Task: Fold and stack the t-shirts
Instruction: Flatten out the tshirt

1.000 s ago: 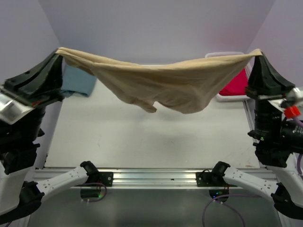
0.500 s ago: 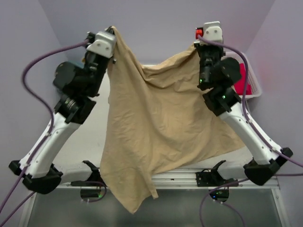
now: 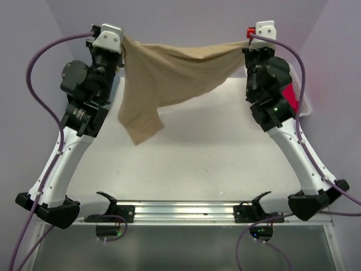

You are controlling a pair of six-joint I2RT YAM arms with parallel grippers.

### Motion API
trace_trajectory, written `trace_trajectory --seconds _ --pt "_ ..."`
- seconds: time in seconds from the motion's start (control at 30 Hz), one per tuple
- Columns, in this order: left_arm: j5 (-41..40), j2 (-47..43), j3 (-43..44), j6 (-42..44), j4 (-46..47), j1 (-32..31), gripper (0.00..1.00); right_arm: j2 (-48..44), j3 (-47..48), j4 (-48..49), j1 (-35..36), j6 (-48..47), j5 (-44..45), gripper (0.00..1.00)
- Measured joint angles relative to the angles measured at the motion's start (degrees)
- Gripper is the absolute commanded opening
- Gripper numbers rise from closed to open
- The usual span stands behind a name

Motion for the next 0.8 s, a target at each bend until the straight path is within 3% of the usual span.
trace_trajectory --seconds 0.23,0.43,0.57,0.8 --pt "4.7 -9.9 0.9 -4.2 -1.0 0.0 0.00 -17.0 -5.8 0.8 0.3 2.2 -7.1 0.00" --pt "7.8 -16.0 2.7 -7.6 -1.4 -0.1 0.00 -24.7 -4.3 1.2 0.4 4.5 -10.7 0.00" --pt "8.3 -15.6 6.3 -8.5 -3.2 -0.2 0.00 -22.7 -1.2 -0.4 0.4 5.1 -10.3 0.00" --pt "4.4 -6.3 11.1 -7.9 -4.1 -0.2 0.00 -8.5 7.8 -5.7 0.3 4.9 -3.8 0.00"
